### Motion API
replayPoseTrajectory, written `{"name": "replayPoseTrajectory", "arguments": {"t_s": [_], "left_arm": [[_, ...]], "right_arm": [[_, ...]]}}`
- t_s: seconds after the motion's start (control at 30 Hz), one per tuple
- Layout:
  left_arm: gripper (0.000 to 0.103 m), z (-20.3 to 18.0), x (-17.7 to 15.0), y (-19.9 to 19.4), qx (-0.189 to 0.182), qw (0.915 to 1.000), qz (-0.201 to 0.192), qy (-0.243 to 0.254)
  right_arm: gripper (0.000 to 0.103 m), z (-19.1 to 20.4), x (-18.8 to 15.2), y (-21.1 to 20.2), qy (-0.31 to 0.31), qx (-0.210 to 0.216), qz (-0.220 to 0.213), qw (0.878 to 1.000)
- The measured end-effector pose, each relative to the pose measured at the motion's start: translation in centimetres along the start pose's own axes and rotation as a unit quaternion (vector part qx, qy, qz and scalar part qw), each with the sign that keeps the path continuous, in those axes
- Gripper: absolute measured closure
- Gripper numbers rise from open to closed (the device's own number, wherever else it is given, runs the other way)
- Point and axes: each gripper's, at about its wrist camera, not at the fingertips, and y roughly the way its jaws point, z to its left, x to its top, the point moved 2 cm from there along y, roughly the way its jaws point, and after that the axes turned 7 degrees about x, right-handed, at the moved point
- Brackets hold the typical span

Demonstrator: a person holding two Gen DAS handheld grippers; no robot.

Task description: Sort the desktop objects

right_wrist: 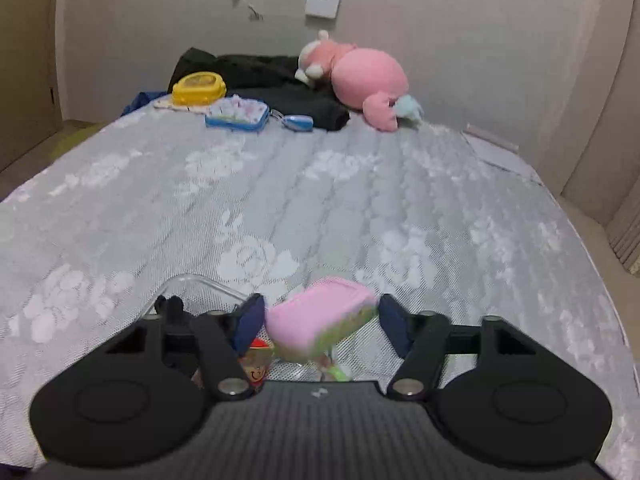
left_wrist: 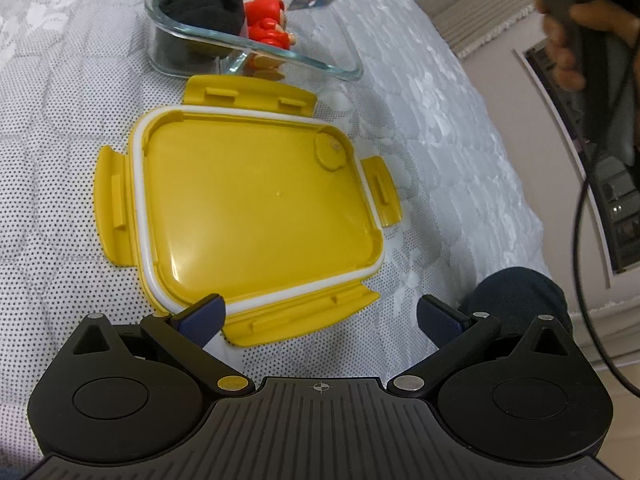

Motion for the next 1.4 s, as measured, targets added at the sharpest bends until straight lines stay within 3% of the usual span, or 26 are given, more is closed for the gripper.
{"name": "replayPoseTrajectory", "arguments": {"t_s": [0.4, 0.6, 1.1, 1.13, 1.17, 1.23, 1.33, 1.4], "left_arm": [[0.0, 0.2, 0.0, -0.1, -0.001, 1.0, 0.0, 0.004], [0.0, 0.3, 0.1, -0.2, -0.002, 1.0, 0.0, 0.003], [0.0, 0.2, 0.2, 0.1, -0.001, 1.0, 0.002, 0.005], [0.0, 0.2, 0.2, 0.1, -0.001, 1.0, 0.002, 0.005], [0.0, 0.2, 0.2, 0.1, -0.001, 1.0, 0.002, 0.005], [0.0, 0.3, 0.2, 0.1, -0.002, 1.0, 0.002, 0.003], [0.0, 0.3, 0.1, 0.0, -0.003, 1.0, 0.002, 0.002], [0.0, 0.3, 0.1, 0.0, -0.002, 1.0, 0.002, 0.003]], "right_arm": [[0.049, 1.8, -1.5, 2.8, -0.004, 0.006, 0.05, 0.999], [0.049, 3.5, -3.5, 5.3, -0.021, -0.016, 0.078, 0.997], [0.049, 3.8, -5.0, 7.0, -0.009, -0.006, 0.092, 0.996], [0.051, 3.8, -5.0, 7.0, -0.008, -0.004, 0.093, 0.996], [0.062, 3.6, -4.9, 6.9, -0.003, -0.002, 0.092, 0.996], [0.073, 2.4, -4.4, 6.6, 0.031, 0.001, 0.081, 0.996], [0.073, 0.3, -3.4, 6.2, 0.093, 0.006, 0.064, 0.994], [0.07, -0.4, -3.1, 6.8, 0.103, 0.012, 0.076, 0.992]]}}
